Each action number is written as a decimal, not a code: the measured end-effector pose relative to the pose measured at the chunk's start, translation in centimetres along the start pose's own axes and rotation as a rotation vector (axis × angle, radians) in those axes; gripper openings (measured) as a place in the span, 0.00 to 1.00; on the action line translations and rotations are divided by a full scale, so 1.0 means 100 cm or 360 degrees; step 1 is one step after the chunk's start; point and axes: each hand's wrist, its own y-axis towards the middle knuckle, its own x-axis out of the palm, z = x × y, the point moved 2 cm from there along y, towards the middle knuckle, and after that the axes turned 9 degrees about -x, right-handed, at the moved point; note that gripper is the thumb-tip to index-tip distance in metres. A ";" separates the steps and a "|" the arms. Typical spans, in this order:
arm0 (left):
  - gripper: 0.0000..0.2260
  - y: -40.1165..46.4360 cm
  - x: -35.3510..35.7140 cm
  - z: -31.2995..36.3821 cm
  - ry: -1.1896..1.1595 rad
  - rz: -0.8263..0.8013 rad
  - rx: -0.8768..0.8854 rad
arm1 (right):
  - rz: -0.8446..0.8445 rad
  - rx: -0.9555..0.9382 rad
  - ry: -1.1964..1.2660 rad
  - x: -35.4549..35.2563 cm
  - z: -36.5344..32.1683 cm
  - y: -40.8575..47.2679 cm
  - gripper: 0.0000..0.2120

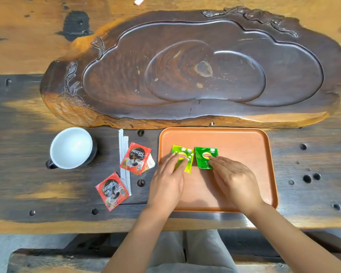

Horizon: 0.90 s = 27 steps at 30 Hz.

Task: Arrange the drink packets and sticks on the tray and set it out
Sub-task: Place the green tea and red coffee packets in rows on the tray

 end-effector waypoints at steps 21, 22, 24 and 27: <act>0.23 0.007 0.010 0.009 0.0342 -0.0146 -0.0019 | -0.0347 0.0254 0.0163 0.025 0.005 0.018 0.13; 0.23 0.011 0.009 0.009 0.0346 -0.0130 -0.0020 | -0.0351 0.0255 0.0163 0.026 0.005 0.023 0.13; 0.23 0.017 0.010 0.010 0.0340 -0.0118 -0.0022 | -0.0365 0.0257 0.0163 0.027 0.006 0.031 0.15; 0.23 0.023 0.011 0.009 0.0314 -0.0131 -0.0042 | -0.0381 0.0254 0.0160 0.027 0.008 0.039 0.16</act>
